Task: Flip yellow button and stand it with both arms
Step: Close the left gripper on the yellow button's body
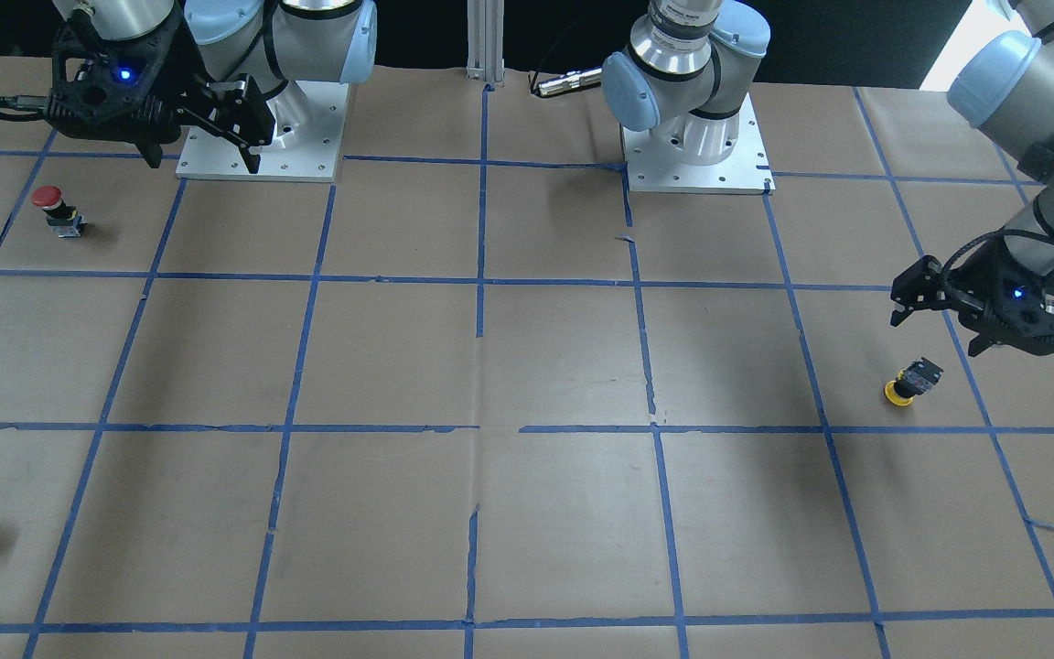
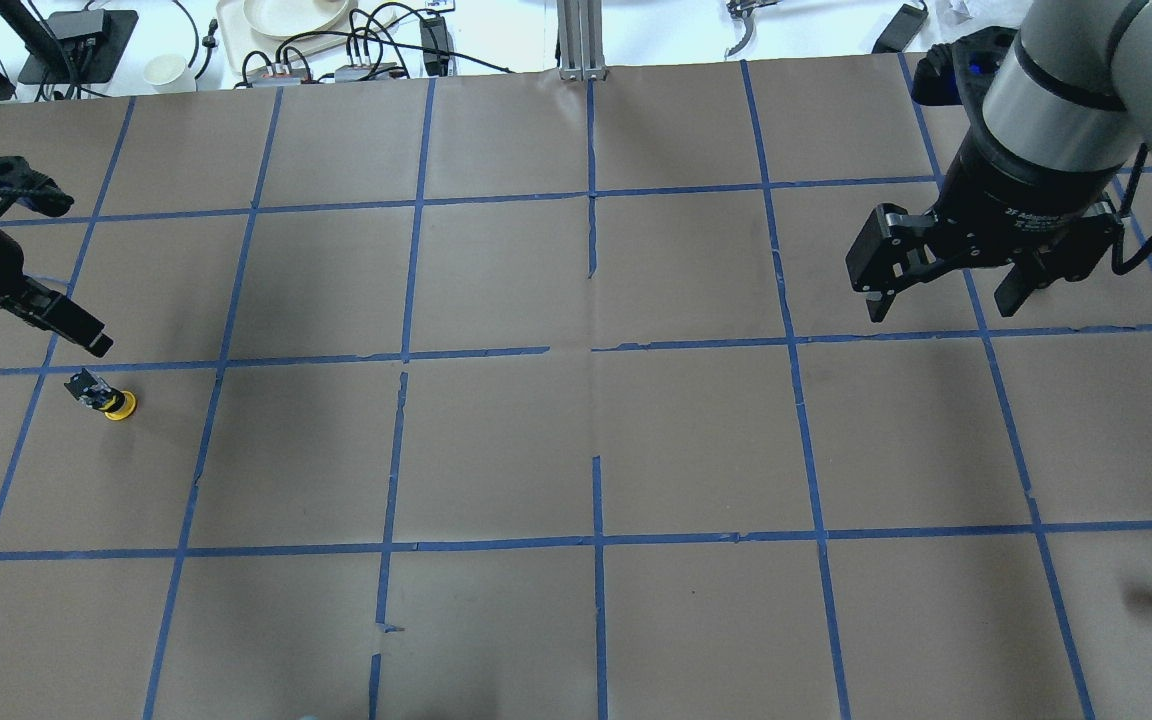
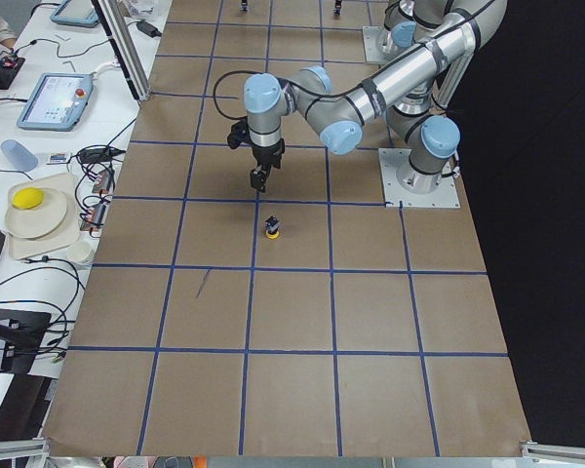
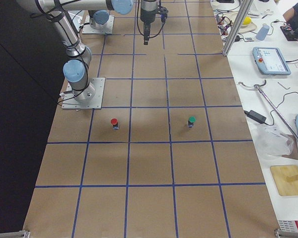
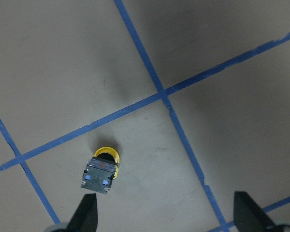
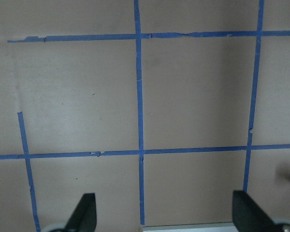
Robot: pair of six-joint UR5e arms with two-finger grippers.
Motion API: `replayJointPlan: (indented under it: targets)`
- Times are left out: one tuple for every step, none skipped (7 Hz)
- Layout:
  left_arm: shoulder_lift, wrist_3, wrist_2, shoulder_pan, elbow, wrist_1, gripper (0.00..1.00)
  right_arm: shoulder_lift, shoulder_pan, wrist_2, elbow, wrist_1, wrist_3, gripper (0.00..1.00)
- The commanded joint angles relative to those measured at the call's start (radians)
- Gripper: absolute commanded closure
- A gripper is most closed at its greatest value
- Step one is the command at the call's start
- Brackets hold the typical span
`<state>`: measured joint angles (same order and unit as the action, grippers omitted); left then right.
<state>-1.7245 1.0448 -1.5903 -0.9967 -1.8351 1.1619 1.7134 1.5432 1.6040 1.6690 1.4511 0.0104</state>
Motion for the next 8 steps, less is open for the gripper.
replayJointPlan:
  targets:
    - [-0.082, 0.133, 0.003, 0.056, -0.015, -0.089, 0.01, 0.000, 0.000, 0.001, 0.000, 0.000, -0.001, 0.00]
    - [-0.111, 0.199, 0.004, 0.079, -0.015, -0.096, 0.01, 0.000, 0.000, 0.001, 0.000, 0.000, 0.000, 0.00]
    - [-0.136, 0.236, 0.006, 0.087, -0.015, -0.134, 0.02, 0.000, 0.000, 0.001, 0.000, 0.000, -0.001, 0.00]
    - [-0.151, 0.244, 0.006, 0.087, -0.021, -0.169, 0.02, 0.000, 0.000, 0.001, 0.000, 0.000, 0.000, 0.00]
    - [-0.161, 0.236, 0.007, 0.087, -0.054, -0.182, 0.02, 0.000, 0.000, 0.001, 0.000, 0.000, -0.001, 0.00]
    - [-0.162, 0.242, 0.006, 0.087, -0.099, -0.249, 0.02, 0.000, 0.000, -0.001, 0.000, 0.000, -0.001, 0.00]
    - [-0.167, 0.267, 0.004, 0.087, -0.124, -0.283, 0.05, 0.000, 0.000, 0.001, 0.000, 0.000, -0.001, 0.00]
    - [-0.170, 0.276, 0.004, 0.087, -0.121, -0.292, 0.05, 0.000, 0.000, -0.001, 0.000, 0.000, -0.001, 0.00]
